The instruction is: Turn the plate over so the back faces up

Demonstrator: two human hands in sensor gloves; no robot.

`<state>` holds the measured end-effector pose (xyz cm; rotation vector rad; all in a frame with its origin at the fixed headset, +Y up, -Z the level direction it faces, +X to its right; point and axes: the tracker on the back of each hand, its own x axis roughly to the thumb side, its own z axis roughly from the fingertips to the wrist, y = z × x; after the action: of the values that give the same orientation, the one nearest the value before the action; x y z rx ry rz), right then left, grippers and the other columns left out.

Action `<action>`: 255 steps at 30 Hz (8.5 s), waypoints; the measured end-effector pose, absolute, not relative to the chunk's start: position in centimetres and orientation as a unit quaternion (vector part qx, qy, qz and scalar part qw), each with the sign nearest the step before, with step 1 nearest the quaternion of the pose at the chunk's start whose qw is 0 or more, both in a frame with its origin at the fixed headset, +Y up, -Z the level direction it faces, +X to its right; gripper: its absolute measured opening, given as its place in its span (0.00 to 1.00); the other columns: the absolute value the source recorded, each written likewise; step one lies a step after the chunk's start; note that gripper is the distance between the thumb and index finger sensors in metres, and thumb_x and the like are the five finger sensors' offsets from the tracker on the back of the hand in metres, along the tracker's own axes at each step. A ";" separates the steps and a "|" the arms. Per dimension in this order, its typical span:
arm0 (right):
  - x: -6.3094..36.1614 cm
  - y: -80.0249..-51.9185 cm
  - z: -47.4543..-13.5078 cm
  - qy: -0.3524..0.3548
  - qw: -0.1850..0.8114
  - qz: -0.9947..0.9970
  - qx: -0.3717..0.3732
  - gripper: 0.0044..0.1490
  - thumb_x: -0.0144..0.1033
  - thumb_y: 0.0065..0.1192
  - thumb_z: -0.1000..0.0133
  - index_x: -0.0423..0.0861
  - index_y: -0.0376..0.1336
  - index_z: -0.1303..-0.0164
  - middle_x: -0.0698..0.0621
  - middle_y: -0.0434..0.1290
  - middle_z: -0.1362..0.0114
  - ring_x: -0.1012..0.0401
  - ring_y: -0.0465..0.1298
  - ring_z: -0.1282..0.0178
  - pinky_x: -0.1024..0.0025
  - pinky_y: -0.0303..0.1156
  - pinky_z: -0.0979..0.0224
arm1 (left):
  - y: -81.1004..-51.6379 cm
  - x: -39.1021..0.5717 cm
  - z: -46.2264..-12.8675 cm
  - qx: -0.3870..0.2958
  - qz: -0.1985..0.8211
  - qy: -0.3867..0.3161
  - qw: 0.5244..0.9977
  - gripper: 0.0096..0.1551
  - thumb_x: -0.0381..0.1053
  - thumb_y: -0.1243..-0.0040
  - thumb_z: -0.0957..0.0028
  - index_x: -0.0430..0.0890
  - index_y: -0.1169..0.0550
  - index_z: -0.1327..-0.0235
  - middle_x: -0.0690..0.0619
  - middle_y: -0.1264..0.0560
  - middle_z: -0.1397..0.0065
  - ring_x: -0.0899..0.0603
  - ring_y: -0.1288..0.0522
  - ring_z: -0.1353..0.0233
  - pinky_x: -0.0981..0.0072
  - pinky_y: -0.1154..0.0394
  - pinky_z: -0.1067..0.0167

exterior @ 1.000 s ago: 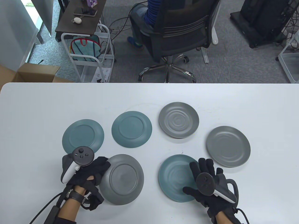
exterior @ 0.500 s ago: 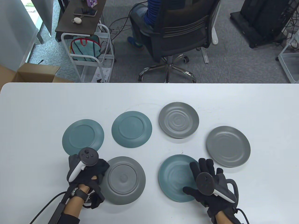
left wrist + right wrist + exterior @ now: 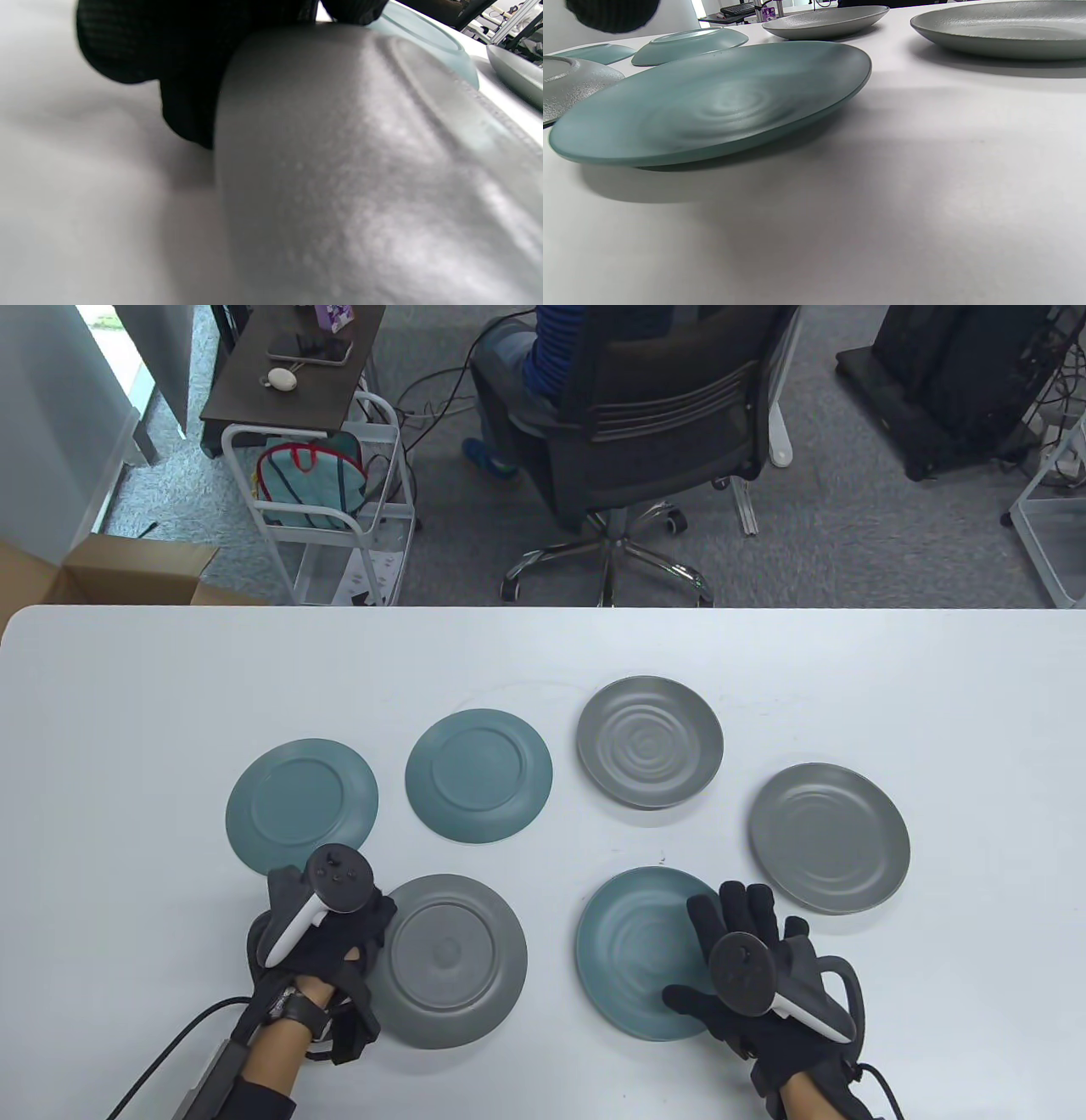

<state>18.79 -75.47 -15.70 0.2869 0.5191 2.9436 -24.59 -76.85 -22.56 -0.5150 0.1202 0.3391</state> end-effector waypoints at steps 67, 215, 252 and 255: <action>17.7 -75.5 -15.3 0.166 0.051 0.978 0.112 0.63 0.71 0.49 0.48 0.49 0.32 0.14 0.38 0.31 0.12 0.40 0.32 0.14 0.29 0.36 0.20 | -73.3 -20.8 -19.2 -0.051 -0.067 -0.041 0.996 0.52 0.72 0.61 0.41 0.40 0.47 0.13 0.38 0.41 0.16 0.27 0.36 0.17 0.30 0.37 0.27; 23.5 -76.9 -17.0 0.156 0.493 0.850 -0.101 0.45 0.44 0.65 0.46 0.30 0.54 0.28 0.42 0.76 0.44 0.50 0.83 0.55 0.67 0.81 0.55 | -75.8 -23.4 -19.2 -0.089 -0.068 -0.070 0.991 0.53 0.76 0.69 0.41 0.45 0.56 0.11 0.38 0.54 0.12 0.28 0.51 0.11 0.27 0.52 0.24; 22.4 -77.0 -18.1 0.206 0.242 0.939 -0.134 0.47 0.51 0.60 0.45 0.30 0.55 0.28 0.40 0.77 0.43 0.48 0.82 0.55 0.64 0.79 0.55 | -75.9 -23.4 -19.2 -0.092 -0.071 -0.071 0.991 0.53 0.76 0.69 0.41 0.45 0.56 0.11 0.38 0.54 0.12 0.28 0.51 0.11 0.27 0.53 0.24; 22.1 -76.8 -18.3 0.208 0.221 0.944 -0.130 0.47 0.51 0.59 0.45 0.30 0.56 0.28 0.39 0.77 0.43 0.48 0.82 0.56 0.64 0.80 0.55 | -75.9 -23.3 -19.2 -0.094 -0.072 -0.070 0.990 0.53 0.76 0.69 0.41 0.45 0.56 0.11 0.38 0.54 0.12 0.28 0.51 0.11 0.27 0.52 0.24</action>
<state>22.12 -76.79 -18.30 -0.3605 0.5742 2.6095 -23.34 -75.93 -19.23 -0.1881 -0.1413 -0.1443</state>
